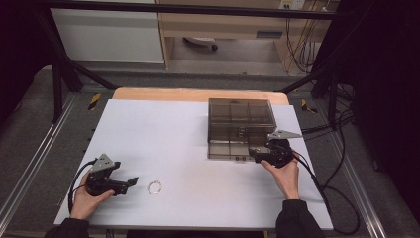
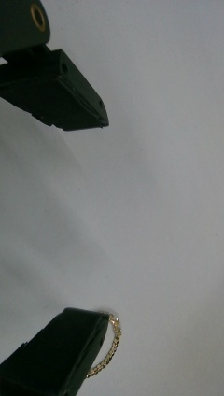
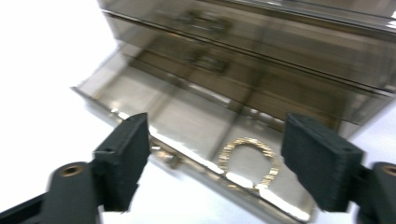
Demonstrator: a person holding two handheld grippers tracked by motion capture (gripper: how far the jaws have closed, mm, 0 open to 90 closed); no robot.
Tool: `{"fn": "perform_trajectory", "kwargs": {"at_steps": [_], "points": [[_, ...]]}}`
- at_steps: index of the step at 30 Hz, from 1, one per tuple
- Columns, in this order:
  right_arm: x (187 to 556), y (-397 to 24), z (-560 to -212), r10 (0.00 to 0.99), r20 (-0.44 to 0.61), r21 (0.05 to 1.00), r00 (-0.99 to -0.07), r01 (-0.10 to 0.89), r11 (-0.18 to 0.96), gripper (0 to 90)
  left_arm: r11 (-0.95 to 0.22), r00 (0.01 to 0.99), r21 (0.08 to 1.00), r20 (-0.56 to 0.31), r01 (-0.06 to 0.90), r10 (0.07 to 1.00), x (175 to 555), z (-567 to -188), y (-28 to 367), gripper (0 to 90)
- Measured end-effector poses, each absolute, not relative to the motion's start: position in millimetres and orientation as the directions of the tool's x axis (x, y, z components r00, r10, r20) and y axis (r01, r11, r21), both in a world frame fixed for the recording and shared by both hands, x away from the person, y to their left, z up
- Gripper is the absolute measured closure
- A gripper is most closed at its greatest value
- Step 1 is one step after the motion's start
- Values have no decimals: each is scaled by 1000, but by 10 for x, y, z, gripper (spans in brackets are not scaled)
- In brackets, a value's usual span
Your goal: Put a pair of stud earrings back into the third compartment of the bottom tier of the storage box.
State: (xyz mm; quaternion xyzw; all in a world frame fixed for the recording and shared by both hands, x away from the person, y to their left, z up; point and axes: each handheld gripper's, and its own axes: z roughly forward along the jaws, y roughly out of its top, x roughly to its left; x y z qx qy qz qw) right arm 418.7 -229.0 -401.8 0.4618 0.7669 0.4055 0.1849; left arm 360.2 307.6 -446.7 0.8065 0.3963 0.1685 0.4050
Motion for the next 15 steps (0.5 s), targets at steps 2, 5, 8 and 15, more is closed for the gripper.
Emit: {"fn": "perform_trajectory", "kwargs": {"at_steps": [2, 5, 8, 15], "points": [[4134, -2211, -3998, 841, 90, 801, -534, 541, 258, 198, -358, 628, 786, -49, 504, 776, 3603, -4465, 3075, 58], [4063, -2064, -3979, 811, 86, 807, -579, 518, 284, 135, -359, 628, 785, -49, 505, 777, 3605, -4463, 3075, 58], [4003, -1896, -3974, 789, 98, 806, -607, 513, 294, 88, -359, 627, 784, -48, 505, 777, 3607, -4462, 3076, 58], [3901, -1469, -3970, 727, 106, 806, -679, 487, 337, 52, -362, 630, 784, -47, 504, 775, 3608, -4462, 3069, 58]]}}
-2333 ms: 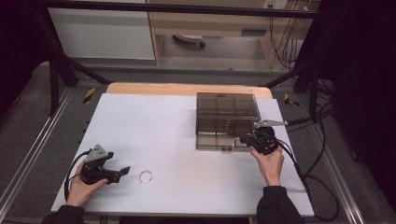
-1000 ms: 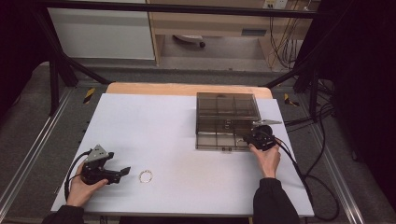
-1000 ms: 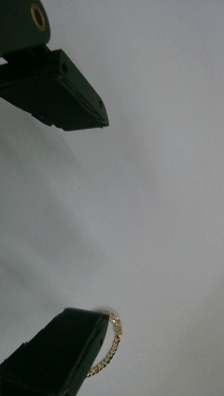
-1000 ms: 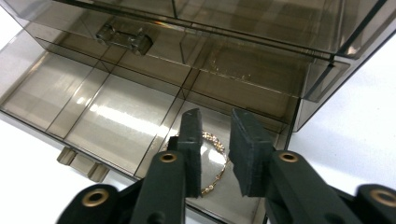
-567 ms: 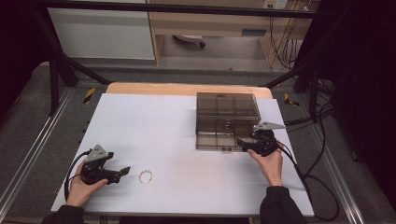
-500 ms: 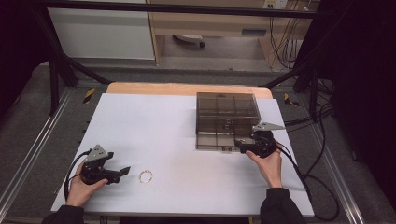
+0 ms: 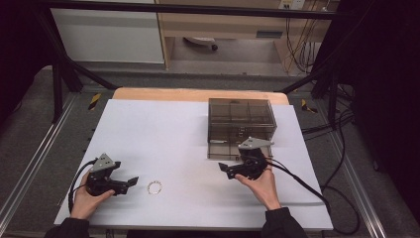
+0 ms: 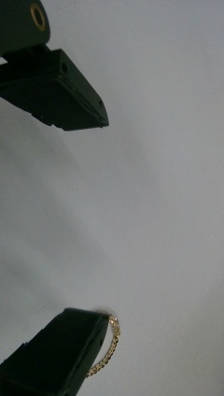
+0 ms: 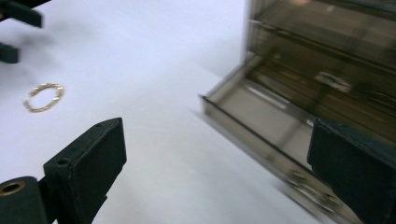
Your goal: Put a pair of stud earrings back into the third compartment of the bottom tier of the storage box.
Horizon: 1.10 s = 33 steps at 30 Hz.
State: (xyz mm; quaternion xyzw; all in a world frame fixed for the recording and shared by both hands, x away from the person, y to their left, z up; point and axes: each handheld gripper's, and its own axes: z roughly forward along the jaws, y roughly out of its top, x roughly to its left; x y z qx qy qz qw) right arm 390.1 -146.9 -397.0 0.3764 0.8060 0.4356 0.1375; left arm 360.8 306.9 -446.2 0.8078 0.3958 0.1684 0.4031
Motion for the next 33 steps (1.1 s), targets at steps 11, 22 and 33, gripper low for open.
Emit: {"fn": "perform_trajectory", "kwargs": {"at_steps": [11, 22, 33], "points": [[3879, -724, -4074, 639, 121, 786, -759, 467, 405, 60, -360, 629, 785, -49, 505, 776, 3606, -4469, 3073, 58], [3910, -216, -4177, 577, 127, 775, -807, 444, 450, 100, -363, 632, 785, -47, 502, 773, 3602, -4466, 3080, 57], [3923, 154, -4326, 518, 136, 751, -844, 429, 502, 225, -362, 632, 785, -48, 503, 773, 3603, -4468, 3081, 57]]}}
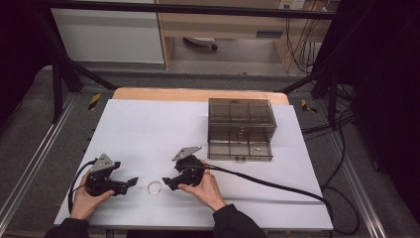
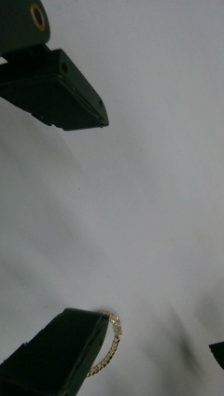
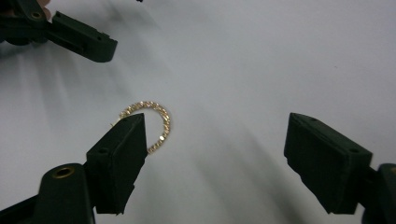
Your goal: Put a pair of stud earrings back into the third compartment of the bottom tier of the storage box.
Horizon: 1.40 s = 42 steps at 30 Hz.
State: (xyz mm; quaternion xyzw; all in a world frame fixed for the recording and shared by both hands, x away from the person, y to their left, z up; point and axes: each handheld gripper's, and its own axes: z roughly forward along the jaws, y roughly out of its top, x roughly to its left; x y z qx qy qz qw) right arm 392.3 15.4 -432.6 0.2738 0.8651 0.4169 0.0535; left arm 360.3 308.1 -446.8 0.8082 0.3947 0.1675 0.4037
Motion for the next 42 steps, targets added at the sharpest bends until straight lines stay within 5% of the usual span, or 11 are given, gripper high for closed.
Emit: {"fn": "perform_trajectory", "kwargs": {"at_steps": [32, 42], "points": [[3865, 624, -4504, 437, 54, 699, -898, 346, 625, 849, -362, 634, 787, -47, 500, 772, 3597, -4459, 3082, 57], [3860, 618, -4488, 452, 80, 688, -888, 378, 620, 874, -362, 633, 786, -47, 501, 772, 3597, -4460, 3084, 57]]}}
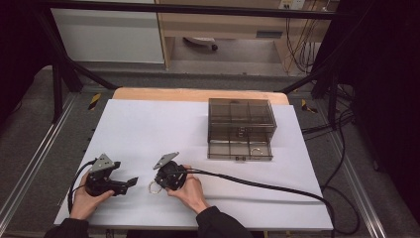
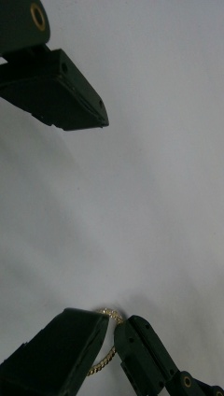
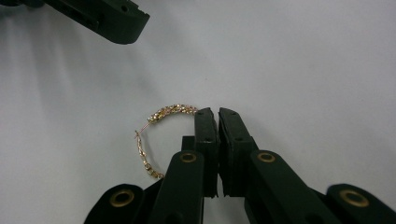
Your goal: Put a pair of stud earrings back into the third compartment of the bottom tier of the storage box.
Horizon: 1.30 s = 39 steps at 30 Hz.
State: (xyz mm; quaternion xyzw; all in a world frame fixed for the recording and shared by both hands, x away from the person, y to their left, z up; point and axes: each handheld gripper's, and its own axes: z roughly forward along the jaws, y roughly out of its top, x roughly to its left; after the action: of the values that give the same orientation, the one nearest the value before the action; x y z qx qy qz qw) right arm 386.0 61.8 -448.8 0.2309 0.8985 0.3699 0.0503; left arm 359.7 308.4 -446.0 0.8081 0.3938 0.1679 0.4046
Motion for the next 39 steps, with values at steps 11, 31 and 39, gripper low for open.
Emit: {"fn": "perform_trajectory", "kwargs": {"at_steps": [11, 31, 39], "points": [[3850, 537, -4313, 460, 82, 692, -884, 383, 612, 875, -362, 634, 787, -47, 499, 772, 3595, -4458, 3082, 57], [4007, -225, -4084, 588, 61, 712, -806, 449, 540, 875, -364, 633, 786, -46, 501, 773, 3596, -4463, 3076, 57], [4037, -613, -3981, 649, 60, 727, -759, 479, 493, 875, -364, 632, 785, -46, 502, 773, 3596, -4465, 3074, 57]]}}
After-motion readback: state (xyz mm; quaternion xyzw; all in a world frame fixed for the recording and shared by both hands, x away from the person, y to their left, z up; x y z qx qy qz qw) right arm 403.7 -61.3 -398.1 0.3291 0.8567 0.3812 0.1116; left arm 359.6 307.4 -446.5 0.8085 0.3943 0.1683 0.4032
